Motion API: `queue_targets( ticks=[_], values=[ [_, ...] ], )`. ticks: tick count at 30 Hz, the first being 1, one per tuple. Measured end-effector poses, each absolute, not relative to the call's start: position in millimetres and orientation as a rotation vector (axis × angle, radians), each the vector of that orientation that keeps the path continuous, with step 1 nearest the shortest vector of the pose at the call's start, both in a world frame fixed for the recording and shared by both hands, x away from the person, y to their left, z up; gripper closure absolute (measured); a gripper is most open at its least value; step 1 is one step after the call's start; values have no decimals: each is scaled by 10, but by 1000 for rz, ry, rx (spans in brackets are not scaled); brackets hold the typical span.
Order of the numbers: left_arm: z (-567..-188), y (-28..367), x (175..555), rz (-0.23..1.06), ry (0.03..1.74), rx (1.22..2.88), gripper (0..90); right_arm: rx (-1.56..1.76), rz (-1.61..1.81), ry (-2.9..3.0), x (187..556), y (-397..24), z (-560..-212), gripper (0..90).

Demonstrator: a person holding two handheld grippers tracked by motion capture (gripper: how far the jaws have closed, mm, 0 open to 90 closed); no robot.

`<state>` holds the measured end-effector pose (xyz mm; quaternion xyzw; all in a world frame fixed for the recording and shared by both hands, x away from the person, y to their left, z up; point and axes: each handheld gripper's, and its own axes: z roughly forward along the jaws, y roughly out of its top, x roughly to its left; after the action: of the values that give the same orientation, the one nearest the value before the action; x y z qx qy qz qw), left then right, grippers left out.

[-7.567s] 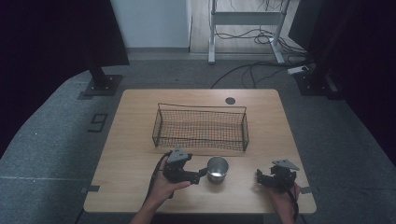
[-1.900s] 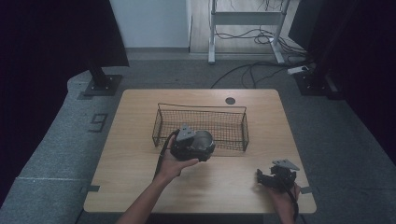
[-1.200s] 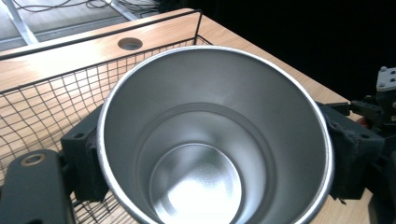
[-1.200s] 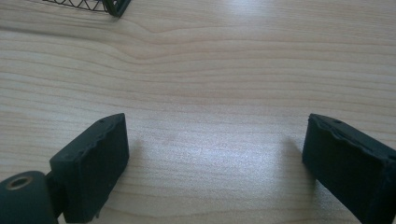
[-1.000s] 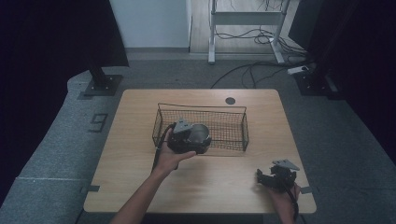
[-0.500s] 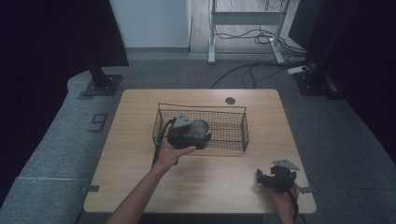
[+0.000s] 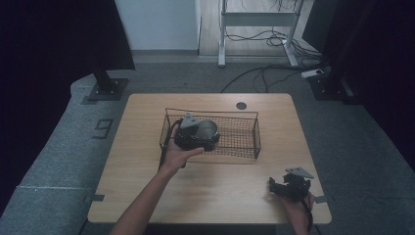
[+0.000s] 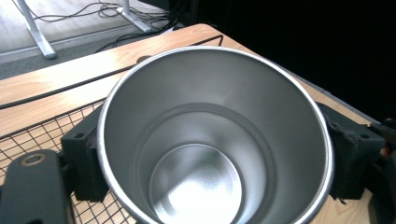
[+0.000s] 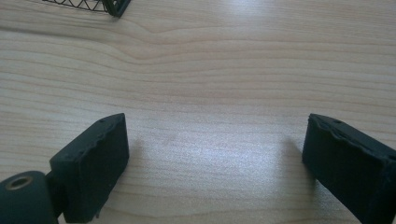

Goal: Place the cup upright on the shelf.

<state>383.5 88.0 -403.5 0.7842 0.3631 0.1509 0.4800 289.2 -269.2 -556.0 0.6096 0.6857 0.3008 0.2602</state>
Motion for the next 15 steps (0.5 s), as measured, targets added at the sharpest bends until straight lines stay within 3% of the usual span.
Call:
queue_targets(
  ticks=[15],
  values=[
    [-3990,882,3967,364,893,1925,146,1651,817,1856,2892,-2692,-5561,71]
  ],
)
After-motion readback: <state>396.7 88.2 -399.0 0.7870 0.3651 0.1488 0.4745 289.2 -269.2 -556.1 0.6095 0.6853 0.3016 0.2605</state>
